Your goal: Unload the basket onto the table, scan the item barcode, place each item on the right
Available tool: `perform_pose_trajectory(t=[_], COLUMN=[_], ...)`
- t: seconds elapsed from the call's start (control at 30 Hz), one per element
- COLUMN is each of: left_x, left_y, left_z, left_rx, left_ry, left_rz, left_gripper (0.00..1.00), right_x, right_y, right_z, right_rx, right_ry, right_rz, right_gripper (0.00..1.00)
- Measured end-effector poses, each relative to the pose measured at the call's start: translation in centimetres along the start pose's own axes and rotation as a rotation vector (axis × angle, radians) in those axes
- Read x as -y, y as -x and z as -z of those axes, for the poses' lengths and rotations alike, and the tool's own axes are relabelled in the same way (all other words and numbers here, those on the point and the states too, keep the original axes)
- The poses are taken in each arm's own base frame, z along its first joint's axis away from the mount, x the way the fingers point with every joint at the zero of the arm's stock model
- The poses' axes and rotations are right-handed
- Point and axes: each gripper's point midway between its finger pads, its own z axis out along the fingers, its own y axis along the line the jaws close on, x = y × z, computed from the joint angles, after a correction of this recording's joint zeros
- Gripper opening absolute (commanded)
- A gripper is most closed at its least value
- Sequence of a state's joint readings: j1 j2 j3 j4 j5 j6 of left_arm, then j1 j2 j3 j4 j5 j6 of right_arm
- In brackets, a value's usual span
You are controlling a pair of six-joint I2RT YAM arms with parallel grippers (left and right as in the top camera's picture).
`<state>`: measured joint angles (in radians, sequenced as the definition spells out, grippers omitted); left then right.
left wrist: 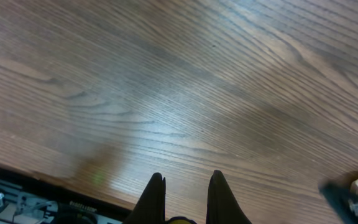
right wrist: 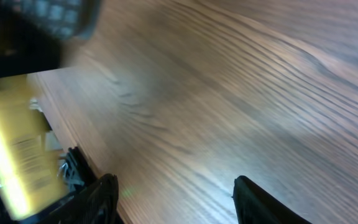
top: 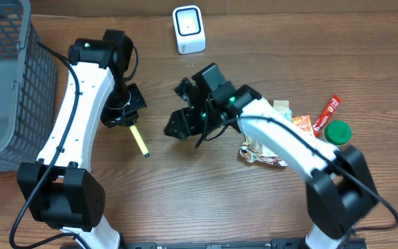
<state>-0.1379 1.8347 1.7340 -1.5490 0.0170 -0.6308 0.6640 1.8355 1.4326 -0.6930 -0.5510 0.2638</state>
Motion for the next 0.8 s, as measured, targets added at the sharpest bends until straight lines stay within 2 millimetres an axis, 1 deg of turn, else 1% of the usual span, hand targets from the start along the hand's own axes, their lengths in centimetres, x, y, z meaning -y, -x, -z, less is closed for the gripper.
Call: perform_pose_trajectory(t=[0.1, 0.13, 0.23, 0.37, 0.43, 0.53, 0.57, 0.7, 0.8], left_x=[-0.2, -0.3, -0.5, -0.5, -0.5, -0.4, -0.4, -0.2, -0.1], left_y=[-0.1, -0.2, -0.5, -0.5, -0.4, -0.3, -0.2, 0.0, 0.0], left_z=[0.0, 0.0, -0.4, -2.3, -2.9, -3.7, -3.8, -3.9, -3.9], left_rx=[-0.003, -0.01, -0.032, -0.098, -0.115, -0.135, -0.138, -0.131, -0.131], left_ry=[0.011, 0.016, 0.032, 0.081, 0.093, 0.108, 0.11, 0.105, 0.099], left_rz=[0.005, 0.007, 0.007, 0.009, 0.009, 0.009, 0.009, 0.009, 0.009], left_gripper=[0.04, 0.04, 0.04, 0.04, 0.04, 0.04, 0.04, 0.04, 0.04], right_x=[-2.3, -2.7, -3.4, -4.4, -4.9, -5.1, -5.1, -5.1, -5.1], right_y=[0.0, -0.1, -0.8, -1.7, -1.9, -1.7, -1.6, -1.5, -1.4], right_z=[0.5, 0.4, -0.5, -1.5, -1.8, -1.9, -1.9, -1.9, -1.9], right_rx=[0.033, 0.038, 0.039, 0.036, 0.039, 0.053, 0.056, 0.062, 0.064], right_ry=[-0.02, -0.036, -0.096, -0.147, -0.152, -0.16, -0.162, -0.162, -0.161], right_rz=[0.07, 0.087, 0.128, 0.189, 0.211, 0.228, 0.229, 0.232, 0.232], right_gripper=[0.6, 0.61, 0.61, 0.61, 0.61, 0.6, 0.57, 0.54, 0.55])
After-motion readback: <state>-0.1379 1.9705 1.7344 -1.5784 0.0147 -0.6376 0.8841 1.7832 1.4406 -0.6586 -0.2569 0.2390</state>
